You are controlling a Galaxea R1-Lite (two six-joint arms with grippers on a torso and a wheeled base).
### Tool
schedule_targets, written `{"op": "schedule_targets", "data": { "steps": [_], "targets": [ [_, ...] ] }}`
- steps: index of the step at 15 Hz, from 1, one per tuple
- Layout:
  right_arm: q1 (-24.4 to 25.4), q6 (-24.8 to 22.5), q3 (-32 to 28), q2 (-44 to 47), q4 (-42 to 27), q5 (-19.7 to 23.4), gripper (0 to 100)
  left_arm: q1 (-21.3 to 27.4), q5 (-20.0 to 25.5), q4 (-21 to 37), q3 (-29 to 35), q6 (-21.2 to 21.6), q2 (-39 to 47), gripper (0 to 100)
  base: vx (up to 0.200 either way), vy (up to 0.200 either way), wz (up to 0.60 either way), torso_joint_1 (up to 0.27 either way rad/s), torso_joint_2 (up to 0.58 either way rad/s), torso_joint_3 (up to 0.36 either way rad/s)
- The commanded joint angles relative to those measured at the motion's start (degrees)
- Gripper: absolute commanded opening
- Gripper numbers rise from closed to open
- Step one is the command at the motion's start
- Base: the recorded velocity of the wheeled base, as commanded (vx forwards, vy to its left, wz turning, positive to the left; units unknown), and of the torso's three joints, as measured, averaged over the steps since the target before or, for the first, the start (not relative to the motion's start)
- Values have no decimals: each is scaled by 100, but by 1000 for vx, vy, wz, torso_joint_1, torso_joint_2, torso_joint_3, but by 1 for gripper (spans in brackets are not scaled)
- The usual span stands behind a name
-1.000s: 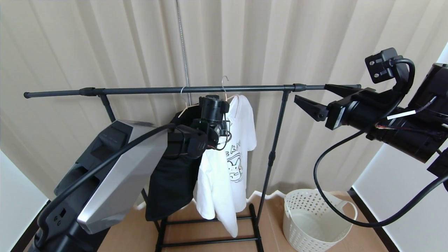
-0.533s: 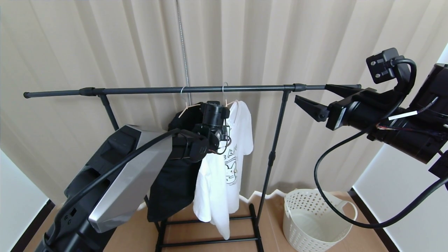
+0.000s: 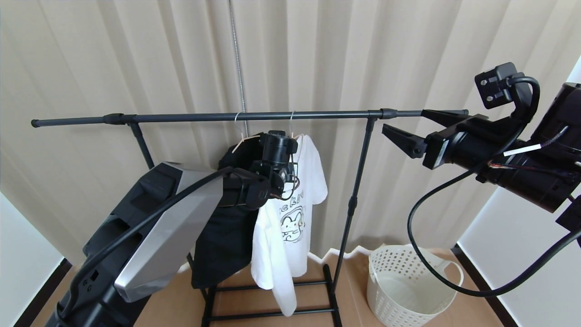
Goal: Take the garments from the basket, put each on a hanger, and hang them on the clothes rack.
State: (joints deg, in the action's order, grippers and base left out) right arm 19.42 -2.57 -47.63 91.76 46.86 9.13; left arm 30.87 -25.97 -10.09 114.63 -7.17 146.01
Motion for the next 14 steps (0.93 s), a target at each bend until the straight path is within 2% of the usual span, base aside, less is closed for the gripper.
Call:
{"op": "schedule_targets", "data": {
  "steps": [1, 7, 8, 9, 14],
  "targets": [
    [0, -6, -1, 18, 7, 1, 100, 7, -5, 16, -63, 5, -116, 100, 0, 0, 0, 0, 0, 0],
    [0, -6, -45, 9, -1, 1, 100, 42, 21, 7, -1109, 189, -1215, 100, 0, 0, 0, 0, 0, 0],
    [0, -6, -45, 9, -1, 1, 100, 42, 21, 7, -1109, 189, -1215, 100, 0, 0, 0, 0, 0, 0],
    [0, 2, -36, 0, -1, 1, 100, 51, 39, -1, -1584, 225, -1795, 100, 0, 0, 0, 0, 0, 0],
    [-52, 2, -45, 35, -1, 1, 100, 130, 74, -204, -3324, 233, -3307, 100, 0, 0, 0, 0, 0, 0]
  ]
}}
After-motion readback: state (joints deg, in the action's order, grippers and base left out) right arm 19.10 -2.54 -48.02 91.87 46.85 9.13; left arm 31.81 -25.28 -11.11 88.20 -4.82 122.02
